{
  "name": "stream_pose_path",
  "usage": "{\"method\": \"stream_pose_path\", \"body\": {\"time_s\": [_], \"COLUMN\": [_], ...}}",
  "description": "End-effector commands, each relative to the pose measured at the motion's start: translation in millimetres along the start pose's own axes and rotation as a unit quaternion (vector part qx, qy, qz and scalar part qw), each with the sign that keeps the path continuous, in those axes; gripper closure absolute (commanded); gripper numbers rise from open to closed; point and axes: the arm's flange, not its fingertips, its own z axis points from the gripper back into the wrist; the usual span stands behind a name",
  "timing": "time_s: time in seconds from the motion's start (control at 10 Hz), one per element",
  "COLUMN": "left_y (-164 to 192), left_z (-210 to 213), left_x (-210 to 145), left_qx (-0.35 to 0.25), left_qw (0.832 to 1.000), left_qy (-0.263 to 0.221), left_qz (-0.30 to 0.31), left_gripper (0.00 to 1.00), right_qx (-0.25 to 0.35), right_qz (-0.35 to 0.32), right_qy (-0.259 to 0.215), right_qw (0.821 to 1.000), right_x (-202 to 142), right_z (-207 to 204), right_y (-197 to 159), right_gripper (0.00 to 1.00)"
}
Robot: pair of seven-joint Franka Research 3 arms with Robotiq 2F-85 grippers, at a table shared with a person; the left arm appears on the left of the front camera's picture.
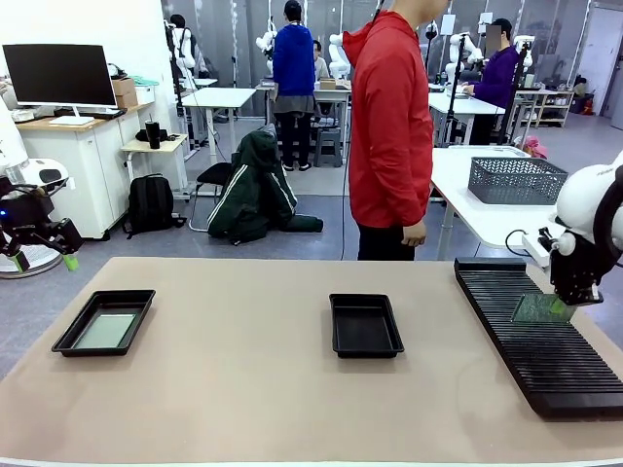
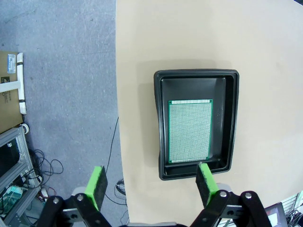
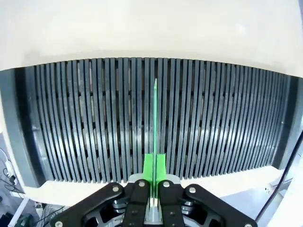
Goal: Inspect and transfer BCBs to ESD trays.
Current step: Pick up the Blank PCB from the PCB Rack and place it in the right ESD tray.
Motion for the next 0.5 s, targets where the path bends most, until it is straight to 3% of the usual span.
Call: {"method": "stream_pose_path", "body": {"time_s": [0.0, 0.4], "left_y": [1, 1], "left_z": [0, 0], "left_x": [-1, -1], "left_qx": [-0.004, -0.004], "left_qw": [1.0, 1.0], "left_qy": [-0.002, -0.002], "left_qz": [-0.003, -0.003], "left_gripper": [0.0, 0.0], "right_qx": [0.011, 0.021], "right_qz": [-0.023, -0.061], "right_qy": [0.004, -0.002], "right_qw": [1.0, 0.998], "right_x": [3, 12], "right_z": [44, 171], "right_y": [4, 12], "right_gripper": [0.99, 0.99]}}
